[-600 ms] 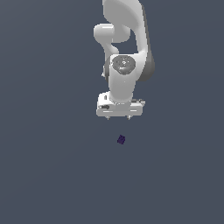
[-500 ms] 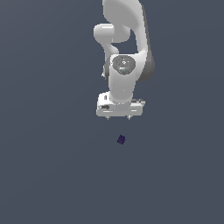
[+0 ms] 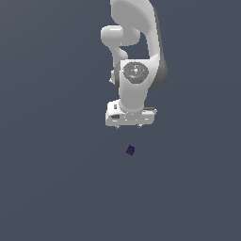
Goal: Pick up the object and move it to a goal position.
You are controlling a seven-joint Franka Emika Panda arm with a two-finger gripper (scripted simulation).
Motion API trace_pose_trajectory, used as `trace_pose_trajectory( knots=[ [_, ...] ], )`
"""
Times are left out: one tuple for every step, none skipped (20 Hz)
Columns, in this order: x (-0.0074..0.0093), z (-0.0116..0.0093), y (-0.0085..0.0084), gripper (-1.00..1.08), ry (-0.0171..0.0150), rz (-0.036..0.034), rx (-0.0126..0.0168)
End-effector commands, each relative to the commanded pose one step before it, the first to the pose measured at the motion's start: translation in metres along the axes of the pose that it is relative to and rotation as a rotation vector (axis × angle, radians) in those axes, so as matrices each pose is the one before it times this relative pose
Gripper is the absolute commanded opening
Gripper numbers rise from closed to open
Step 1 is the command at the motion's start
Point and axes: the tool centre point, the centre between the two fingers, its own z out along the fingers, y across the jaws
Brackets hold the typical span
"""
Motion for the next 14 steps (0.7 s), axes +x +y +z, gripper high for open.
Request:
trace_pose_trajectory(
  knots=[
    [-0.00009, -0.00003, 0.00009, 1.0, -0.0006, -0.00053, -0.00008],
    [0.00039, 0.00018, 0.00006, 1.0, 0.00098, 0.00323, 0.0002],
    [0.00056, 0.00053, -0.00011, 1.0, 0.00065, 0.00458, 0.00031],
    [0.00073, 0.00077, -0.00022, 1.0, 0.00066, 0.00597, 0.0004],
    [0.00091, 0.00092, -0.00022, 1.0, 0.0009, 0.00748, 0.00049],
    [0.00107, 0.00105, -0.00026, 1.0, 0.00119, 0.00883, 0.00057],
    [0.00123, 0.0012, -0.00028, 1.0, 0.00146, 0.01026, 0.00066],
    [0.00139, 0.00135, -0.00033, 1.0, 0.00169, 0.01161, 0.00073],
    [0.00153, 0.00151, -0.00037, 1.0, 0.00188, 0.01291, 0.0008],
    [0.00167, 0.00169, -0.00043, 1.0, 0.00203, 0.01425, 0.00087],
    [0.00181, 0.00188, -0.0005, 1.0, 0.0022, 0.01566, 0.00093],
    [0.00195, 0.00206, -0.00057, 1.0, 0.00238, 0.01701, 0.00099],
    [0.00208, 0.00224, -0.00063, 1.0, 0.0026, 0.01843, 0.00105],
    [0.00221, 0.00242, -0.00071, 1.0, 0.00282, 0.01986, 0.0011]
  ],
)
